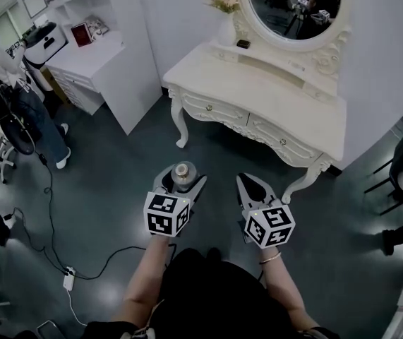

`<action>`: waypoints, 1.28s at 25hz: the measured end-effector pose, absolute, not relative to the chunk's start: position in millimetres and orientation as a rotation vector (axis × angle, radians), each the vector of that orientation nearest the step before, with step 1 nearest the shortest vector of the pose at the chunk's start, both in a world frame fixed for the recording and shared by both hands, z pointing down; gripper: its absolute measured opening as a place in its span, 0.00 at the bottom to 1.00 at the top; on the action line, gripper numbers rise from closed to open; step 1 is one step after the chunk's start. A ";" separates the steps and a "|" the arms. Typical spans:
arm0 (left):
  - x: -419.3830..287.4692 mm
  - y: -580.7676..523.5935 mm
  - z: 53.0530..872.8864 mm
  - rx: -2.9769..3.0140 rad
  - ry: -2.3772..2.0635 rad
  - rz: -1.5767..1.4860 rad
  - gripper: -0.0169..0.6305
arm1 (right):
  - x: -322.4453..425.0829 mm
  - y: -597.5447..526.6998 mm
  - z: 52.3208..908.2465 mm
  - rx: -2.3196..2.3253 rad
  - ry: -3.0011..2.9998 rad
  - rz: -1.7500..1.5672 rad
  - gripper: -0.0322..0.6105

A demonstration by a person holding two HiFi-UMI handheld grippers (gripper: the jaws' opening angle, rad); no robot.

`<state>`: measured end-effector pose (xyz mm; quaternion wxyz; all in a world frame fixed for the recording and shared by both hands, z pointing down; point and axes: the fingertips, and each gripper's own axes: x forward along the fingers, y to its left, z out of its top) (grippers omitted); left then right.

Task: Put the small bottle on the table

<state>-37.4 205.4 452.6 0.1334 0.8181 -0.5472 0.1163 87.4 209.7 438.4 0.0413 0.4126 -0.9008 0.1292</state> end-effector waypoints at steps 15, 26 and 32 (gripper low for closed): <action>-38.4 143.7 458.2 2.376 -1.581 0.352 0.55 | 93.0 162.5 442.3 1.314 -2.746 0.406 0.06; -65.1 42.1 468.4 2.379 -1.539 0.355 0.55 | 66.6 59.0 448.3 1.340 -2.718 0.428 0.06; -87.1 -21.4 465.8 2.393 -1.516 0.368 0.55 | 42.2 -0.8 447.4 1.359 -2.697 0.438 0.06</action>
